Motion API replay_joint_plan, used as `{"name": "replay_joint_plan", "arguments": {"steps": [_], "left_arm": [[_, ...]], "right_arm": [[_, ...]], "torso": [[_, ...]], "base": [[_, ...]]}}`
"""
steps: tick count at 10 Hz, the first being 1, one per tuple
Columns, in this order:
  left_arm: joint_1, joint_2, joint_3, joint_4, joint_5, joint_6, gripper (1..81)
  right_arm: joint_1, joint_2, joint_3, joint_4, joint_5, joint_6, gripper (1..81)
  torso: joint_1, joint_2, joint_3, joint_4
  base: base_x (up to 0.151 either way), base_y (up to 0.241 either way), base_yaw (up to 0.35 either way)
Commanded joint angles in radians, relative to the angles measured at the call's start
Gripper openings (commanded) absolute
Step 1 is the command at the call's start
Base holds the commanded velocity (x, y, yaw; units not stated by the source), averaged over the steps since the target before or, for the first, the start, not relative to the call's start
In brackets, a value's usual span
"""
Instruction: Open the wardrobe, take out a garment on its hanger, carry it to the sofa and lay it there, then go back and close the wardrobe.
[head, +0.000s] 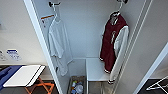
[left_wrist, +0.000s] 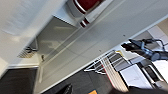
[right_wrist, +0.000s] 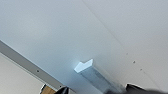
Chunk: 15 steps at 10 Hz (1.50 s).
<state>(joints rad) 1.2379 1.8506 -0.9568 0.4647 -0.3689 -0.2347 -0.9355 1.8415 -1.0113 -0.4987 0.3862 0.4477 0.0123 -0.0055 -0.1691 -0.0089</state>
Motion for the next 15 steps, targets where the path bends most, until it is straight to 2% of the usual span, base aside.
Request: {"name": "replay_joint_plan", "arguments": {"steps": [1, 3, 5, 7, 8, 10, 13, 15], "left_arm": [[0.116, -0.109, -0.161, 0.074, -0.306, -0.014, 81.1], [0.154, -0.045, -0.299, 0.057, -0.317, -0.084, 81.1], [0.177, 0.090, -0.520, 0.046, -0.314, -0.199, 81.1], [0.191, 0.219, -0.710, 0.058, -0.303, -0.282, 81.1], [0.193, 0.274, -0.784, 0.049, -0.295, -0.296, 81.1], [0.188, 0.378, -0.922, 0.045, -0.240, -0.328, 81.1], [0.183, 0.519, -1.105, 0.051, -0.177, -0.356, 81.1], [0.174, 0.601, -1.201, 0.055, -0.140, -0.359, 81.1]], "right_arm": [[0.005, -0.112, 0.043, -0.059, 0.080, 0.061, 81.1], [-0.027, -0.098, -0.176, 0.104, 0.068, 0.077, 81.1], [-0.046, -0.017, -0.395, 0.248, -0.053, 0.080, 81.1], [-0.065, 0.055, -0.550, 0.331, -0.148, 0.080, 81.1], [-0.076, 0.089, -0.596, 0.336, -0.196, 0.080, 81.1], [-0.146, 0.182, -0.723, 0.339, -0.240, 0.082, 81.1], [-0.323, 0.357, -0.955, 0.355, -0.227, 0.082, 81.1], [-0.417, 0.452, -1.047, 0.345, -0.213, 0.082, 81.1]], "torso": [[0.000, 0.000, 0.000, 0.000], [-0.001, 0.000, 0.001, 0.000], [-0.004, -0.002, 0.001, 0.000], [-0.004, -0.002, 0.002, 0.000], [-0.005, -0.003, 0.002, 0.000], [-0.005, -0.003, 0.003, 0.000], [-0.005, -0.003, 0.003, 0.000], [-0.005, -0.003, 0.003, 0.000]], "base": [[0.000, 0.000, 0.000], [0.000, 0.000, 0.000], [0.000, 0.000, 0.000], [0.000, 0.000, 0.000], [0.000, 0.000, 0.000], [0.000, 0.000, 0.000], [0.000, 0.000, 0.000], [0.000, 0.000, 0.000]]}}
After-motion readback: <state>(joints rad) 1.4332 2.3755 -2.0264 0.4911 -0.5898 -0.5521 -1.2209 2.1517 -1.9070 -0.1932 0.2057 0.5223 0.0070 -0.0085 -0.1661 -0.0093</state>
